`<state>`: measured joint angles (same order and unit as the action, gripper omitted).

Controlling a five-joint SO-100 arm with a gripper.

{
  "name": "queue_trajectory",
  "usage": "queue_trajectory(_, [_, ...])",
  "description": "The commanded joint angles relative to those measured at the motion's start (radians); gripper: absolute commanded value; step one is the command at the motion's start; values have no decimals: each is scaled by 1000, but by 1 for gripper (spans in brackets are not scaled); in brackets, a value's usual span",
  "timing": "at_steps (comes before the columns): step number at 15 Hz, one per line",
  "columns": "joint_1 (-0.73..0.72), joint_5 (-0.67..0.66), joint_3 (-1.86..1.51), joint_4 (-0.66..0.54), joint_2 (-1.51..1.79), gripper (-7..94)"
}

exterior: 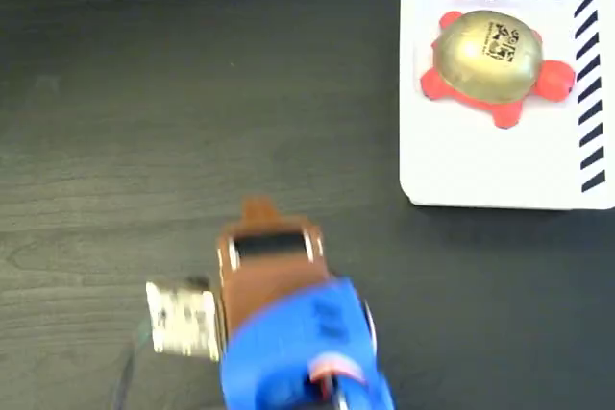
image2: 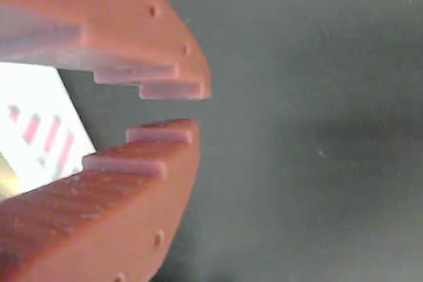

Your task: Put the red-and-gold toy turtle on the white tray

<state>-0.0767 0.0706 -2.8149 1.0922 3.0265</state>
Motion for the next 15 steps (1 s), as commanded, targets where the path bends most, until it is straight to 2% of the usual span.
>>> queue_trajectory(1, [-6, 3, -31, 124, 169, 0])
queue_trajectory(2, [-2, 0, -44, 172, 209, 0])
queue_trajectory(5, [38, -26, -103, 158, 218, 0])
queue_trajectory(15, [32, -31, -104, 160, 227, 0])
